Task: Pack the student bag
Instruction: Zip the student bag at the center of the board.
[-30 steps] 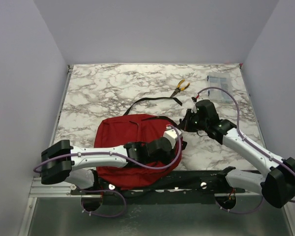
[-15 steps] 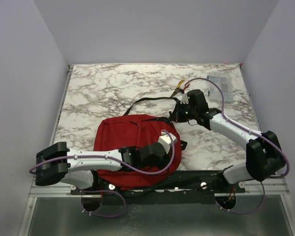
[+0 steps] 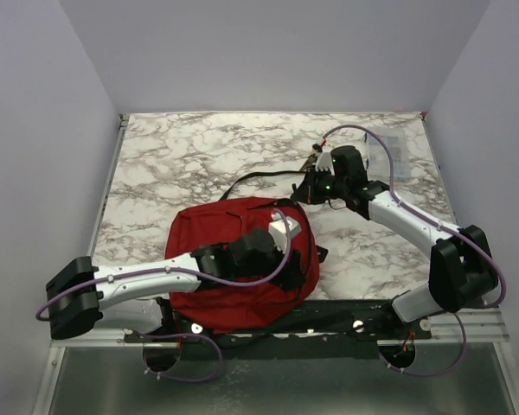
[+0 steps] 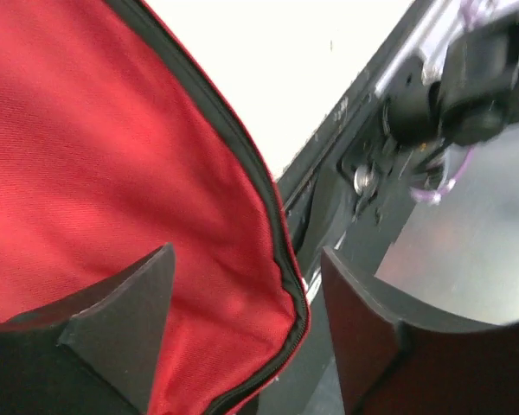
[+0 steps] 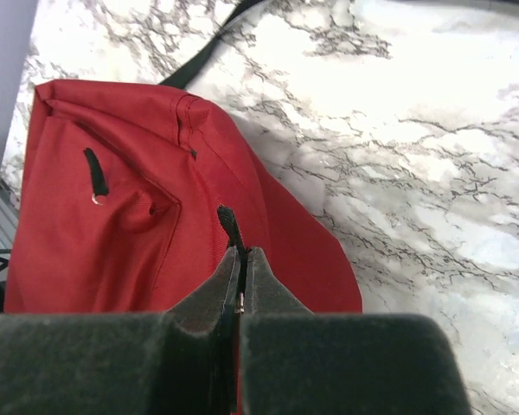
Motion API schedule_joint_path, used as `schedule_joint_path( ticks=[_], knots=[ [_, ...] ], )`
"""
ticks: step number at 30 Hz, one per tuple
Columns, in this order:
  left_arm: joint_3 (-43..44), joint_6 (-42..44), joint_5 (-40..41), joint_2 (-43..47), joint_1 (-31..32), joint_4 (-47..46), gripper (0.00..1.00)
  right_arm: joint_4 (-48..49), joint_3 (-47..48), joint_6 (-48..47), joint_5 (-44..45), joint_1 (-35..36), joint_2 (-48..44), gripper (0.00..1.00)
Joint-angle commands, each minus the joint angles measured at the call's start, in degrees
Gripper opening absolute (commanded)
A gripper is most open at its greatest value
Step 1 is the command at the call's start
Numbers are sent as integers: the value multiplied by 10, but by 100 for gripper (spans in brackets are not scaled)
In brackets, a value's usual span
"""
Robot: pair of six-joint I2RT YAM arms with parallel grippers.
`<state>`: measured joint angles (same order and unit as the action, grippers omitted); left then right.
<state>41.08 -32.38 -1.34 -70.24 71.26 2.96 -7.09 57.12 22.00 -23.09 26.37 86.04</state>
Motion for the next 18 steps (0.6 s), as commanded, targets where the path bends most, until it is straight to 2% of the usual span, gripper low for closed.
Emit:
schedule_joint_path(
  ticks=[1,3,5,10,16,18],
  knots=[
    [18,-14,-71,69,-96,3,77,26,-11,-13,-1,-4,-46,0],
    [26,-27,-88,85,-143,0,91,39,-24,-16,-21,-4,-51,0],
    [41,-48,-102,94,-187,0,96,56,-36,-16,-48,-5,-53,0],
    [68,-78,-95,84,-254,-24,96,104,-60,-12,-85,-4,-61,0],
    [85,-95,-139,18,-315,-90,98,106,-62,-15,-101,-4,-64,0],
    [101,-94,-156,-12,-329,-100,91,103,-61,-16,-101,-4,-69,0]
  ],
)
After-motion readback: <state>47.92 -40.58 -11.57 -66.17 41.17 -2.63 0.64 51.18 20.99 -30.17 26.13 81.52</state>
